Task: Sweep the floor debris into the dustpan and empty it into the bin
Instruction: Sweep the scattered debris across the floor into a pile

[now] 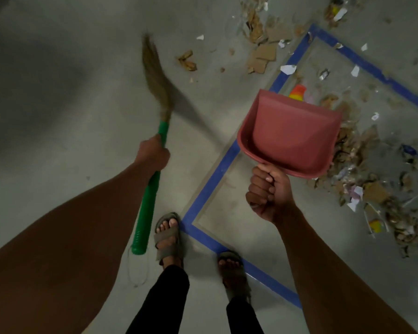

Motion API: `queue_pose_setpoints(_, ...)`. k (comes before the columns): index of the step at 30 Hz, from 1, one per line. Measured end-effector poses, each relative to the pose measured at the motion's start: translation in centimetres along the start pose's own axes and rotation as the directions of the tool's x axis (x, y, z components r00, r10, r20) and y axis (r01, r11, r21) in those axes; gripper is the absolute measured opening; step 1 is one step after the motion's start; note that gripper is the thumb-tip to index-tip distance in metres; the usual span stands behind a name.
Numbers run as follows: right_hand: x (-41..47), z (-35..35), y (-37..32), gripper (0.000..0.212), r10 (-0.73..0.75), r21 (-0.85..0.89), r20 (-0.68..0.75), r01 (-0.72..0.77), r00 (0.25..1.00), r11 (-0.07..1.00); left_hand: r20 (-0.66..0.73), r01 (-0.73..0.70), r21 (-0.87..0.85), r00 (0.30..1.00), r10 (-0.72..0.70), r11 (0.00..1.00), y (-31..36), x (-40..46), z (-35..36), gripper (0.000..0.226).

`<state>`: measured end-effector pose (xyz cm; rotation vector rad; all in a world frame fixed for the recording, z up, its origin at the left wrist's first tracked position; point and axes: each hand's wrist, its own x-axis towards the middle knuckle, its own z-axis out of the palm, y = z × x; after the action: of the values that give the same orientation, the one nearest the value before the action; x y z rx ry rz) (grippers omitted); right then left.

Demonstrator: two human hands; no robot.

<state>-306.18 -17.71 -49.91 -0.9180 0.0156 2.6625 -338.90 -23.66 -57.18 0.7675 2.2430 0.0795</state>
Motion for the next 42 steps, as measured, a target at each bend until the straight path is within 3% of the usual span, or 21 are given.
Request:
queue_pose_setpoints(4, 2.5, 1.4, 1.9, 0.042, -0.069, 0.066, -0.067, 0.073, 0.995, 0.995, 0.175, -0.279, 0.138, 0.951, 0.254, 0.95, 2.4, 0.5, 2.2, 0.06)
queue_pose_setpoints(9, 4.0, 3.2, 3.4, 0.041, -0.127, 0.062, -0.192, 0.141, 0.973, 0.988, 0.348, -0.591, 0.099, 0.774, 0.528, 0.801, 4.9, 1.4, 3.4, 0.069)
queue_pose_setpoints(12, 4.3, 3.9, 3.4, 0.041, -0.131, 0.059, -0.198, 0.145, 0.972, 0.988, 0.31, -0.71, 0.048, 0.679, 0.666, 0.702, 5.0, 1.2, 2.1, 0.069)
queue_pose_setpoints(14, 4.6, 4.3, 3.1, 0.041, -0.129, 0.061, -0.186, 0.142, 0.974, 0.988, 0.221, -0.747, 0.022, 0.652, 0.725, 0.664, 3.9, 1.3, 0.7, 0.07)
queue_pose_setpoints(18, 5.2, 5.2, 2.5, 0.04, -0.123, 0.044, -0.159, 0.131, 0.98, 0.99, -0.011, -0.696, 0.021, 0.718, 0.696, 0.718, 0.2, 2.5, -2.3, 0.071)
queue_pose_setpoints(22, 5.9, 5.8, 2.4, 0.04, -0.117, 0.027, -0.152, 0.123, 0.981, 0.992, -0.195, -0.46, 0.008, 0.87, 0.453, 0.888, -2.9, 3.7, -5.0, 0.068)
queue_pose_setpoints(25, 6.6, 5.7, 2.7, 0.04, -0.113, 0.036, -0.137, 0.119, 0.984, 0.992, -0.203, -0.213, -0.078, 0.96, 0.193, 0.974, -4.4, 4.4, -5.7, 0.066)
queue_pose_setpoints(27, 6.8, 5.5, 2.9, 0.041, -0.119, 0.034, -0.142, 0.125, 0.983, 0.992, -0.14, -0.049, -0.11, 0.99, 0.033, 0.993, -4.9, 5.0, -5.5, 0.061)
queue_pose_setpoints(29, 6.9, 5.2, 3.1, 0.04, -0.121, 0.034, -0.152, 0.128, 0.981, 0.991, -0.048, 0.031, -0.06, 0.998, -0.034, 0.998, -4.8, 5.0, -4.8, 0.055)
queue_pose_setpoints(35, 6.2, 4.2, 3.2, 0.042, -0.11, 0.049, -0.169, 0.119, 0.979, 0.992, 0.159, -0.24, 0.089, 0.961, 0.224, 0.967, -1.1, 1.6, 0.3, 0.066)
queue_pose_setpoints(39, 5.7, 4.0, 2.7, 0.041, -0.112, 0.058, -0.166, 0.123, 0.98, 0.991, 0.381, -0.524, 0.123, 0.809, 0.448, 0.843, 2.5, 0.2, 3.6, 0.07)
queue_pose_setpoints(42, 5.4, 4.0, 2.3, 0.042, -0.123, 0.065, -0.131, 0.132, 0.984, 0.989, 0.47, -0.671, 0.093, 0.681, 0.562, 0.736, 4.7, -0.1, 3.9, 0.073)
